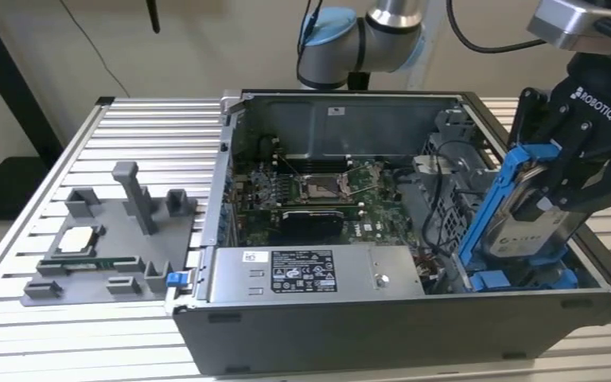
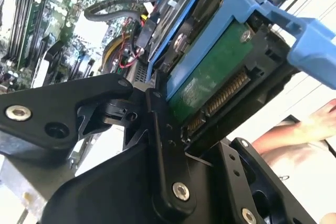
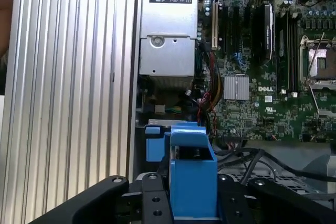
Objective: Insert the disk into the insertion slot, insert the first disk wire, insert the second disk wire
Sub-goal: 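Insert the disk into the insertion slot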
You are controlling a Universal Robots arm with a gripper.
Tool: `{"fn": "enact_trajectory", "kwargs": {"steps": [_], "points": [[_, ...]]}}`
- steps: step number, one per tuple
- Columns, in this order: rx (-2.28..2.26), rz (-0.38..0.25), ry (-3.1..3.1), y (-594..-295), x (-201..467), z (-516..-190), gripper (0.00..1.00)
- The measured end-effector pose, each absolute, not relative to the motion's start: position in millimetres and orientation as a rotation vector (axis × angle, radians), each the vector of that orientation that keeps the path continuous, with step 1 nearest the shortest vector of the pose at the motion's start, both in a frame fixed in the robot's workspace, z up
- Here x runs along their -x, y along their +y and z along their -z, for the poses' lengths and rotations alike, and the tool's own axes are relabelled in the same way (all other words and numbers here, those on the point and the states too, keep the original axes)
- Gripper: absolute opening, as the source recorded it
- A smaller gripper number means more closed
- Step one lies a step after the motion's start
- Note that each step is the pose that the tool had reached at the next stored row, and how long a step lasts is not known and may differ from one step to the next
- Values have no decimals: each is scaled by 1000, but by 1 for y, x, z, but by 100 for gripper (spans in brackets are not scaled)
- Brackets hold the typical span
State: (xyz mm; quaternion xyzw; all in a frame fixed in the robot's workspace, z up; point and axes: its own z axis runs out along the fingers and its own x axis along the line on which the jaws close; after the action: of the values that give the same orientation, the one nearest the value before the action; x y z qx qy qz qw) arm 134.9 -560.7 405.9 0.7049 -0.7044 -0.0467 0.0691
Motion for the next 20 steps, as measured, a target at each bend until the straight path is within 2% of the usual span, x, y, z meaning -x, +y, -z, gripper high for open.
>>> {"fn": "enact_trajectory", "kwargs": {"steps": [20], "points": [[-2102, 223, -2094, -572, -152, -407, 0]]}}
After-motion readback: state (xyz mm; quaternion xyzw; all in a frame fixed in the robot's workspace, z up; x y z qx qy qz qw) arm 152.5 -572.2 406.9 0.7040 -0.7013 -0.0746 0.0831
